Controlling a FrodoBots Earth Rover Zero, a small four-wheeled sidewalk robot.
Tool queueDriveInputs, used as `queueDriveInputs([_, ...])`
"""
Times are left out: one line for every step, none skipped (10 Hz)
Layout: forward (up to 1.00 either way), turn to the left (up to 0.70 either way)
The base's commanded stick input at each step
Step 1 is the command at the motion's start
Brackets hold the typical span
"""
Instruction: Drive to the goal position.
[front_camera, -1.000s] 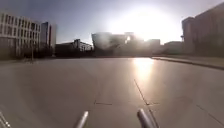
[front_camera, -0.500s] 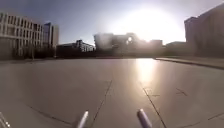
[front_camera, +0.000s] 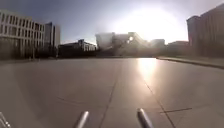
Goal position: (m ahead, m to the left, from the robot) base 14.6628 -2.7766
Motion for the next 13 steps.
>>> queueDriveInputs([1.0,0.0])
queueDriveInputs([1.0,0.0])
queueDriveInputs([1.0,0.0])
queueDriveInputs([1.0,0.0])
queueDriveInputs([1.0,0.0])
queueDriveInputs([1.0,0.0])
queueDriveInputs([1.0,0.0])
queueDriveInputs([1.0,0.0])
queueDriveInputs([1.0,0.0])
queueDriveInputs([1.0,0.0])
queueDriveInputs([1.0,0.0])
queueDriveInputs([1.0,0.0])
queueDriveInputs([1.0,0.0])
